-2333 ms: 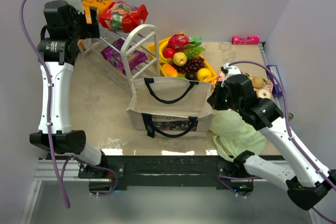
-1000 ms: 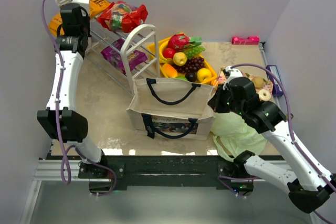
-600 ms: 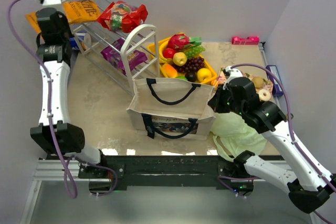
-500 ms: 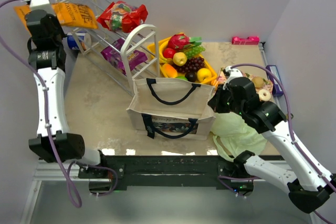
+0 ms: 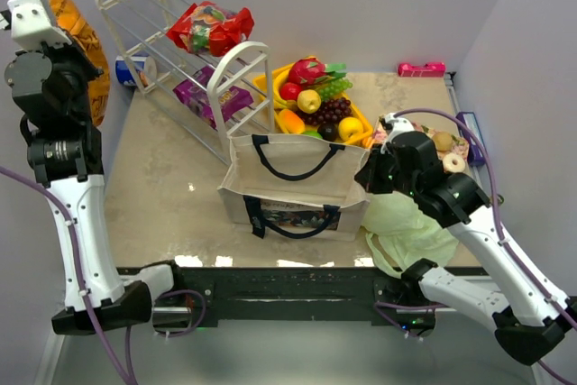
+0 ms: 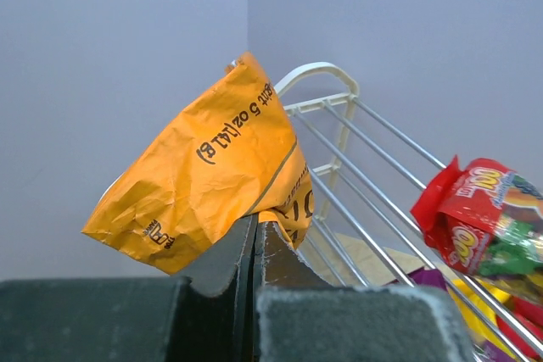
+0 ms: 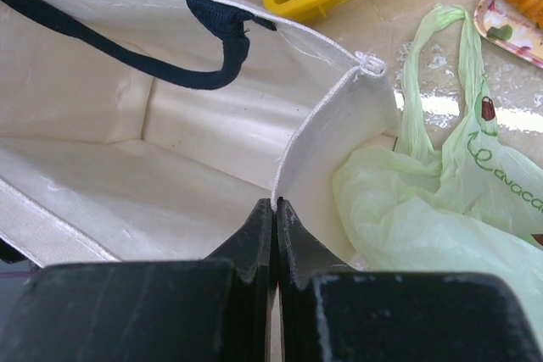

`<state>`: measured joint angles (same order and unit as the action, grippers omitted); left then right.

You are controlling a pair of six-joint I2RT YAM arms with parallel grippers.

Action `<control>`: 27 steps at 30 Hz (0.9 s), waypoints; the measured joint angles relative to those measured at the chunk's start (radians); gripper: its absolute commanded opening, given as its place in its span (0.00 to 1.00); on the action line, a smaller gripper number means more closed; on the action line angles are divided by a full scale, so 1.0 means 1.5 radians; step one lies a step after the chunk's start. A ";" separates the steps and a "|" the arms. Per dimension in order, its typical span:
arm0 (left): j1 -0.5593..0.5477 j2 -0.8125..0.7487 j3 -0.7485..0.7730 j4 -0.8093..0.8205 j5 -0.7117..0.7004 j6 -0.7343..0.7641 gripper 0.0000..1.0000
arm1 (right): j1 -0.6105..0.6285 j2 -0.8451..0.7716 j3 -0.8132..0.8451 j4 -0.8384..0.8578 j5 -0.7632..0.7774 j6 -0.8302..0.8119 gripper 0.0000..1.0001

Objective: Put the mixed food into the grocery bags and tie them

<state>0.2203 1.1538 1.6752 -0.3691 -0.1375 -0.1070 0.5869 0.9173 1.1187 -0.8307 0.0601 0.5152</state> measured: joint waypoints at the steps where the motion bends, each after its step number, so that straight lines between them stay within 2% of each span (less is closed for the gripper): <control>1: 0.000 -0.007 -0.003 -0.001 0.007 -0.005 0.00 | 0.000 0.002 0.000 0.001 0.000 0.000 0.00; 6: -0.020 -0.039 -0.005 -0.011 0.059 -0.024 0.00 | 0.000 0.010 0.000 0.009 -0.004 0.000 0.00; 12: -0.163 -0.070 -0.005 -0.008 0.171 -0.022 0.00 | 0.000 0.018 0.000 0.016 -0.008 0.000 0.00; 16: -0.202 -0.092 -0.005 0.010 0.264 -0.036 0.00 | 0.000 0.022 0.000 0.020 -0.017 0.000 0.00; 21: -0.214 -0.119 -0.010 0.077 0.390 -0.097 0.00 | 0.000 0.021 0.000 0.020 -0.018 0.000 0.00; 27: -0.236 -0.134 -0.071 0.232 0.528 -0.205 0.00 | 0.000 0.019 0.000 0.017 -0.018 0.000 0.00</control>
<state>-0.1337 0.9524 1.5684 -0.0212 0.6548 -0.4152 0.5869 0.9451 1.1191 -0.8047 0.0338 0.5152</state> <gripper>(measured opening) 0.015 0.014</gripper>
